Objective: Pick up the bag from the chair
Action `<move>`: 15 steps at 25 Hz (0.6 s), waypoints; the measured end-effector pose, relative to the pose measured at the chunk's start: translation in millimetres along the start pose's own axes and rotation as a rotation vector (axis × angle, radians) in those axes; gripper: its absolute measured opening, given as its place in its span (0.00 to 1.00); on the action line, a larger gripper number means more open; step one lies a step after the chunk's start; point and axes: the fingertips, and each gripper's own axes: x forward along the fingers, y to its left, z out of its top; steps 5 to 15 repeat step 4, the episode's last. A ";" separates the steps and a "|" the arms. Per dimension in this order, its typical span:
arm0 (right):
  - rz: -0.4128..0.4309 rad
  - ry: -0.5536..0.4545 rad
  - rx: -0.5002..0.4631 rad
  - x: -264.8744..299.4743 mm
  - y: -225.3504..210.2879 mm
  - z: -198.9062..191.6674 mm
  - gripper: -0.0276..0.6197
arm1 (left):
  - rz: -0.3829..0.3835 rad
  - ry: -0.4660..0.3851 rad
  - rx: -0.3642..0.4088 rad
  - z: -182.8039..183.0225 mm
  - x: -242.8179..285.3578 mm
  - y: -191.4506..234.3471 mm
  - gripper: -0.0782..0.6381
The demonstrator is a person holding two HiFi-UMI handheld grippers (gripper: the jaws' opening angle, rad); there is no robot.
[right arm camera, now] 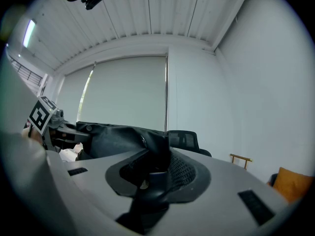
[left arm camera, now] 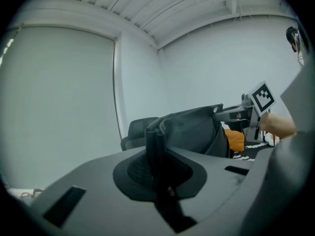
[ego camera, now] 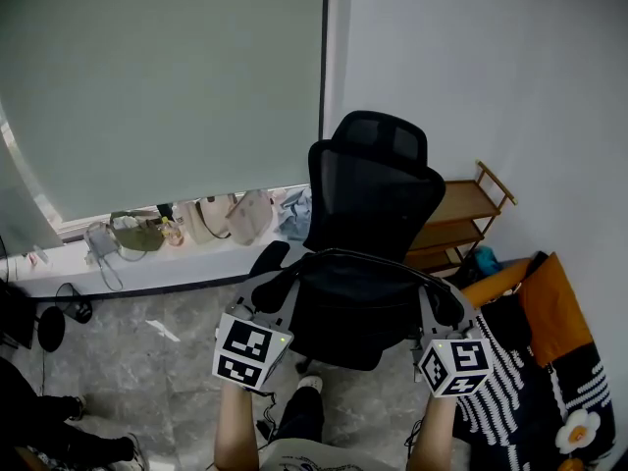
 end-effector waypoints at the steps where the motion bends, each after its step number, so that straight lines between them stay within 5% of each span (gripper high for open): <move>1: 0.000 -0.002 -0.001 0.3 -0.3 0.7 0.23 | 0.000 -0.001 0.001 0.6 0.3 0.1 0.16; 15: 0.002 -0.007 -0.004 2.1 -1.0 3.3 0.23 | 0.000 -0.007 0.004 2.7 1.7 1.4 0.16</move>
